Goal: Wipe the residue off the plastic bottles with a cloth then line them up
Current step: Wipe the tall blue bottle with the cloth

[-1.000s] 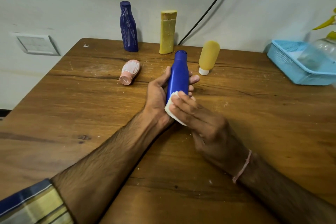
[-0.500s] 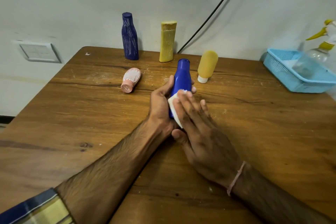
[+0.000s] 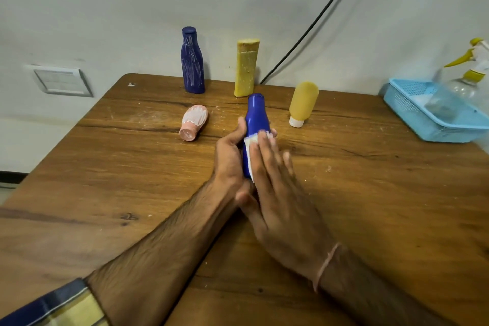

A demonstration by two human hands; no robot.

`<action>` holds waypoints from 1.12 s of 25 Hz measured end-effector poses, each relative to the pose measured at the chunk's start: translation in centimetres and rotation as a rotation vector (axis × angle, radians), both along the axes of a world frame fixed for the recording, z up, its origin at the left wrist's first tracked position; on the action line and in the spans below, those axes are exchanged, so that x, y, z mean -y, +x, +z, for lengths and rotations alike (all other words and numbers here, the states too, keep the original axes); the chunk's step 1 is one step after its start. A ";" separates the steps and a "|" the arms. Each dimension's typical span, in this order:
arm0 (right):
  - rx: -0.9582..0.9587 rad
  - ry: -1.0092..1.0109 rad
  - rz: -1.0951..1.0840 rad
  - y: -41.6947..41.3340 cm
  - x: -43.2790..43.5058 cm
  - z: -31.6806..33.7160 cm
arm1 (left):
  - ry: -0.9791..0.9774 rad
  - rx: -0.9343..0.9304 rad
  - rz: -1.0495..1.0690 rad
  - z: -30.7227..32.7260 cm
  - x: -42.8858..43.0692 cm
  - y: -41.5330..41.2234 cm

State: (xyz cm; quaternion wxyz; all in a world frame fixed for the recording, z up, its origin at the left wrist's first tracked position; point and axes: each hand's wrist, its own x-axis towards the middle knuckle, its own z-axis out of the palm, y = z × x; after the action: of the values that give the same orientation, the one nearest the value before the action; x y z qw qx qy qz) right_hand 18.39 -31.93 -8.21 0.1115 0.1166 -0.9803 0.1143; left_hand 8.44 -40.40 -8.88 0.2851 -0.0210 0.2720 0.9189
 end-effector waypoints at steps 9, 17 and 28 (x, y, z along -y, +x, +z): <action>-0.031 -0.196 -0.149 -4.4 -0.4 0.7 | -0.056 -0.153 0.060 -1.2 -0.8 -1.1; -0.083 -0.158 -0.112 -1.0 -0.4 -1.7 | -0.042 -0.015 0.003 -1.2 -0.7 -0.9; -0.507 -0.247 -0.156 -2.0 -0.4 -1.2 | -0.091 -0.086 0.125 -1.7 -0.9 -1.2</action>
State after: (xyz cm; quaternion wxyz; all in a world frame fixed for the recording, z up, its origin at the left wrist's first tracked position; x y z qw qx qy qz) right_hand 16.38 -31.55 -9.37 0.3749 0.0512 -0.9057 0.1911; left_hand 7.22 -39.49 -10.60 0.2138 -0.0115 0.3234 0.9217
